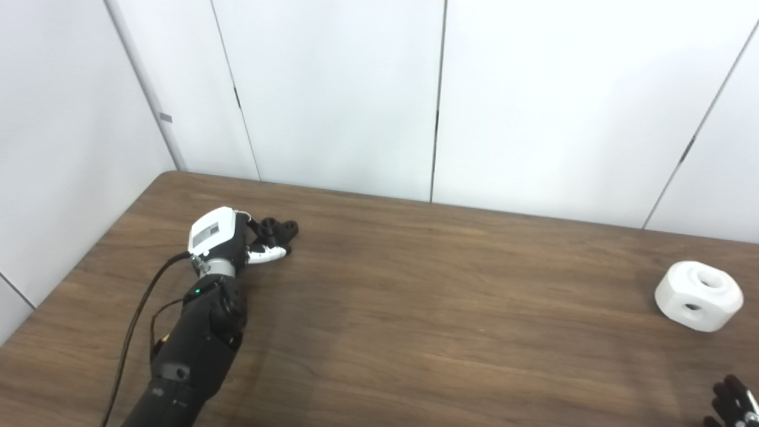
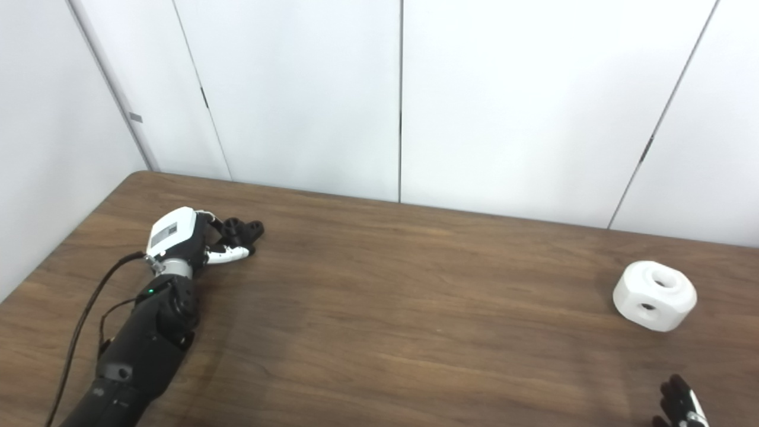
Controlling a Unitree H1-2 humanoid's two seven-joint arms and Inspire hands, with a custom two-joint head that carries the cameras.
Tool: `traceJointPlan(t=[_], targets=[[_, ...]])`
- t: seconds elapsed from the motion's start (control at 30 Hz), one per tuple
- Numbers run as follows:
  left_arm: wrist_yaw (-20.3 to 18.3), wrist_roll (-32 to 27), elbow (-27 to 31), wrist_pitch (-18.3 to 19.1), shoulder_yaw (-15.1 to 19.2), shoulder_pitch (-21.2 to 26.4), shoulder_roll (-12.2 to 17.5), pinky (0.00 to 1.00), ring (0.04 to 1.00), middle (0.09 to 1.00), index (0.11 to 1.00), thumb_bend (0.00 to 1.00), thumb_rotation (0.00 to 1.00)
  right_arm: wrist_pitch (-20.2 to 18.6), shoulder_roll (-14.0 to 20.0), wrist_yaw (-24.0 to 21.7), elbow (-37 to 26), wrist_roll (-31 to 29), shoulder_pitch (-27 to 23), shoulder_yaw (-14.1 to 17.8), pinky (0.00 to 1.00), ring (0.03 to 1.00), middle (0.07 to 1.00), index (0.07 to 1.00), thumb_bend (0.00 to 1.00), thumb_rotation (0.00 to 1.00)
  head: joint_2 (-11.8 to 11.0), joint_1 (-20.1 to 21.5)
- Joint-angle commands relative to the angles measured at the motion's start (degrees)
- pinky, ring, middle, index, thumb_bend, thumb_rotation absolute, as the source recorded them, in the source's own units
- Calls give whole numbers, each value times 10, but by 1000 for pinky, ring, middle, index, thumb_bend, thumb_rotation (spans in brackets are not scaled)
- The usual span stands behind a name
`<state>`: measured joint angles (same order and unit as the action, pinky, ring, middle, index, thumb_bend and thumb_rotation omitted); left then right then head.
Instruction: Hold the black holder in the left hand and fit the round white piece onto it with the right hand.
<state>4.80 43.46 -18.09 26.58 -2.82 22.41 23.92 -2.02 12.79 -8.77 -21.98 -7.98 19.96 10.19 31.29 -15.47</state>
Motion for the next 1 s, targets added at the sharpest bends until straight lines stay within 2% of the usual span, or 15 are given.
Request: traceJointPlan(t=[0.0,0.03,0.13,0.47,0.97], targets=[[32,18,-14,-5,-9,22,19,966,934,858,534,667,145,1,5,6,-20,-12,1,10,997,1000,982,981,534,1000,0,-1],[40,18,-20,-8,-12,22,20,966,928,846,508,583,96,0,5,7,-20,-14,0,11,998,1000,982,982,531,1000,0,-1],[55,5,-34,-15,-13,23,21,970,923,835,489,530,62,-2,5,8,-21,-13,0,13,998,1000,981,983,531,1000,0,-1],[88,-37,-56,-49,-7,21,21,947,899,817,487,521,47,0,8,6,-18,-14,-2,13,1000,1000,981,994,522,1000,0,4],[82,-52,-45,-52,-15,21,19,938,896,813,487,520,47,3,9,6,-19,-8,-1,12,988,997,977,991,524,1000,4,6]])
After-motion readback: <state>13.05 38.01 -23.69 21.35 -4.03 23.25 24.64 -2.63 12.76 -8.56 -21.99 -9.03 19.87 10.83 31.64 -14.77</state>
